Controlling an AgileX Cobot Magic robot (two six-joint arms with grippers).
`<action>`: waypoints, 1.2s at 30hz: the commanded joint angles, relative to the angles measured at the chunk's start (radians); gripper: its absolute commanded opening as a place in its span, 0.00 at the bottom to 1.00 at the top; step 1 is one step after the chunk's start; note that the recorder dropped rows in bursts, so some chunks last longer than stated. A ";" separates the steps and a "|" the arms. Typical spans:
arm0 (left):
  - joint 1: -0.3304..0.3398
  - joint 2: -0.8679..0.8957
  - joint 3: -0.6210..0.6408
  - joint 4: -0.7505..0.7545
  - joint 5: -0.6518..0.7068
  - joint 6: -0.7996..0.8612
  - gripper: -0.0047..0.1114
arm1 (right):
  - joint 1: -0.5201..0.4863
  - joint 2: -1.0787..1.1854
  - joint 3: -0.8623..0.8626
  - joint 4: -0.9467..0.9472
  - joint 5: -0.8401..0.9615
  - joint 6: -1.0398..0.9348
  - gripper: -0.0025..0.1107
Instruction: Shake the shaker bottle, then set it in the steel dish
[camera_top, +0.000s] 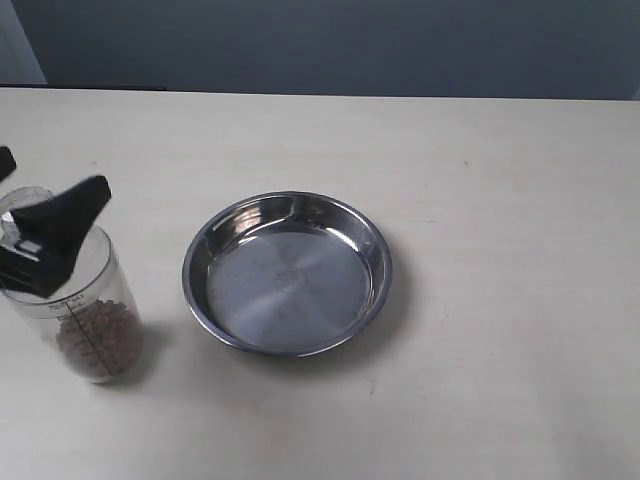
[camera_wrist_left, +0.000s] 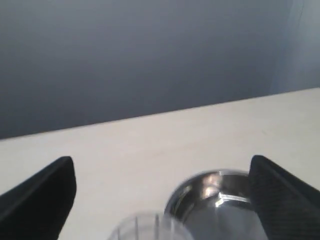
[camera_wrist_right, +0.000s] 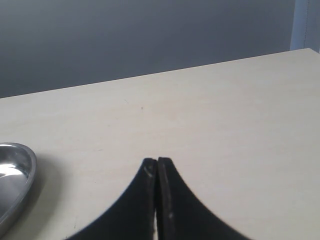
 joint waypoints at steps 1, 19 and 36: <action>-0.001 -0.108 -0.131 0.101 0.168 -0.067 0.79 | -0.003 -0.003 0.001 -0.001 -0.007 0.000 0.01; -0.002 -0.205 0.028 0.571 0.331 -0.633 0.79 | -0.003 -0.003 0.001 -0.001 -0.007 0.000 0.01; -0.002 0.136 0.052 0.550 0.264 -0.596 0.77 | -0.003 -0.003 0.001 -0.001 -0.007 0.000 0.01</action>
